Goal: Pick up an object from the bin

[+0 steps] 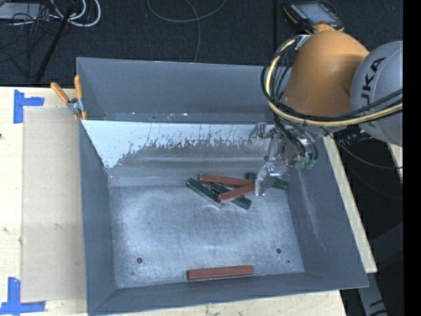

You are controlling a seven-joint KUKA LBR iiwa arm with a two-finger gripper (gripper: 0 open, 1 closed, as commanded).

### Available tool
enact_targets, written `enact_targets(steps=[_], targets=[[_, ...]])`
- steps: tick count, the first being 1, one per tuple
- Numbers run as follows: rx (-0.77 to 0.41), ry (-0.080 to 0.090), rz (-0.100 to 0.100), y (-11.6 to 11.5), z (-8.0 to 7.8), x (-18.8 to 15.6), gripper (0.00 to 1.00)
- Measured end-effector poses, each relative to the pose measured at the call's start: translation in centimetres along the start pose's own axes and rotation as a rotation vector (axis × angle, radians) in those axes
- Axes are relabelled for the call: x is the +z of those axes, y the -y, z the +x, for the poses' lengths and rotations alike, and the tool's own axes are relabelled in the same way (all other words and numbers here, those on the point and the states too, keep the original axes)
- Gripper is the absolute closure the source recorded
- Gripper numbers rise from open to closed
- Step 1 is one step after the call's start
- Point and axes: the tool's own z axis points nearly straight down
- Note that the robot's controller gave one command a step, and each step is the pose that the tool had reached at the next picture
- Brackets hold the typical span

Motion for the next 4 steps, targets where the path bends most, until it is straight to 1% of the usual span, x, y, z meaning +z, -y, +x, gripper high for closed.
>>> enact_targets(steps=[1, 2, 3, 4], targets=[[0.000, 0.000, 0.000, 0.0, 0.0, 0.0, 0.00], [0.022, 0.006, 0.000, 0.2, -0.1, 5.2, 0.00], [0.001, -0.005, 0.000, -0.5, -0.2, 9.0, 0.00], [0.037, 0.046, -0.001, -0.1, -0.7, 13.3, 1.00]])
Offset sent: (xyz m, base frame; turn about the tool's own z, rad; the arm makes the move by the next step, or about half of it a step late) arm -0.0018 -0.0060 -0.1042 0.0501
